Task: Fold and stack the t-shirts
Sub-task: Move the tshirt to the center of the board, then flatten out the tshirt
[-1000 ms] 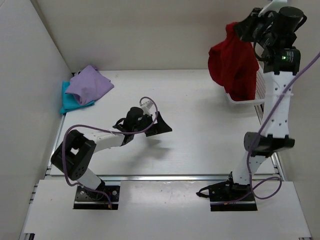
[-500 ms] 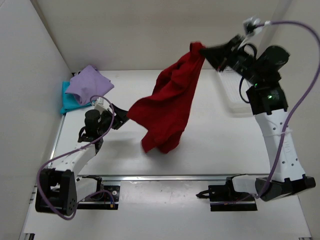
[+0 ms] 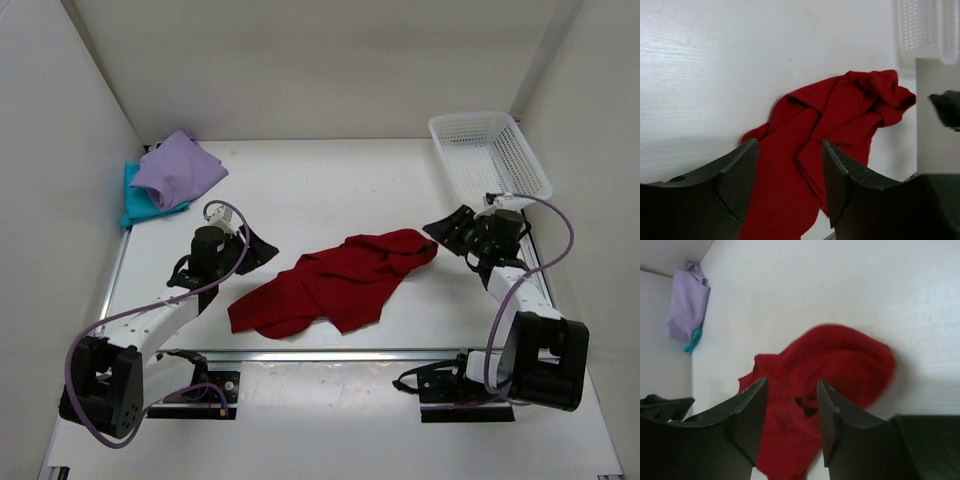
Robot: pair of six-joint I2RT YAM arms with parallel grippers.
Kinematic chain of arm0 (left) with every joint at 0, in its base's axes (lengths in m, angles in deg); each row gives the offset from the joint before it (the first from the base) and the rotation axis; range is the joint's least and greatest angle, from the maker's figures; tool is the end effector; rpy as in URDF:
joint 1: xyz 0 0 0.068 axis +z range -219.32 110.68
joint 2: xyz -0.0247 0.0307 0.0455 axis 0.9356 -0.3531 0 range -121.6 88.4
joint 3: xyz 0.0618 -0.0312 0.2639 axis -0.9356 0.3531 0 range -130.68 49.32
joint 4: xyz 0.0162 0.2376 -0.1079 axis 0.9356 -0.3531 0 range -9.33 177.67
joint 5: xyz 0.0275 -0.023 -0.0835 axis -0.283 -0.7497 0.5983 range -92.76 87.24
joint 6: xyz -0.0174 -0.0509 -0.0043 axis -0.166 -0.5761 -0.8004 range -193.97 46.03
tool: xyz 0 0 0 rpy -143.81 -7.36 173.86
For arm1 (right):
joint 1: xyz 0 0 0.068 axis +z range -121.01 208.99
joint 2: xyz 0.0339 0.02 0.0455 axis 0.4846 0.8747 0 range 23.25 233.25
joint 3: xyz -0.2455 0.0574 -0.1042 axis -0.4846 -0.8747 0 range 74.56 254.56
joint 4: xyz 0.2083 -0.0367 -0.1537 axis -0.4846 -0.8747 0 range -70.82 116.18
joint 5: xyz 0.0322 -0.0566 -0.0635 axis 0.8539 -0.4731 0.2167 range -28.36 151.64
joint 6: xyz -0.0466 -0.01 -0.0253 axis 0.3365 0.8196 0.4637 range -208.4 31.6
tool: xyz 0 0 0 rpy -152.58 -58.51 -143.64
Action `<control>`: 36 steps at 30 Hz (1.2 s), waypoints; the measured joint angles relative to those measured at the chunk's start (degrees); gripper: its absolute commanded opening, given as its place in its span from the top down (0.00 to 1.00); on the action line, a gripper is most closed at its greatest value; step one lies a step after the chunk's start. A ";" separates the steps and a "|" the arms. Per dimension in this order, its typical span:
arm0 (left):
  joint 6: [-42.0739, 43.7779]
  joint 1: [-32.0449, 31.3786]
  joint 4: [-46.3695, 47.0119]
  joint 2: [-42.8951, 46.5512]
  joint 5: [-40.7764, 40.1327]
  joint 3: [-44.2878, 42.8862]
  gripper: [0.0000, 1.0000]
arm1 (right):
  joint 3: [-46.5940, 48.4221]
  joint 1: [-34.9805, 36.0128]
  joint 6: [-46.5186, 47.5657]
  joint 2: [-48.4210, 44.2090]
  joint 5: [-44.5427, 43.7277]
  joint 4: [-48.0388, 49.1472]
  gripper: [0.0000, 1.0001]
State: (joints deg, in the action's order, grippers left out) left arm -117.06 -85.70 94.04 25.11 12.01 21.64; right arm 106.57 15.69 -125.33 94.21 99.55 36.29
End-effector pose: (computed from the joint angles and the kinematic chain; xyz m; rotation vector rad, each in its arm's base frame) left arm 0.2182 -0.0736 0.2024 -0.3431 2.1633 -0.8807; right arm 0.2499 -0.0365 0.2064 0.4925 2.0296 0.9357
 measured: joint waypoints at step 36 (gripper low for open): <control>9.42 0.15 -19.89 11.04 -14.47 10.45 0.33 | 30.62 71.67 23.04 33.62 -50.77 -18.40 0.59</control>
State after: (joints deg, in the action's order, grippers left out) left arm -107.64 -85.55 74.15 36.15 -2.46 32.09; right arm 137.19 87.36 -102.29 127.83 48.78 17.89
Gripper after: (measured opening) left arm 0.680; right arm 0.407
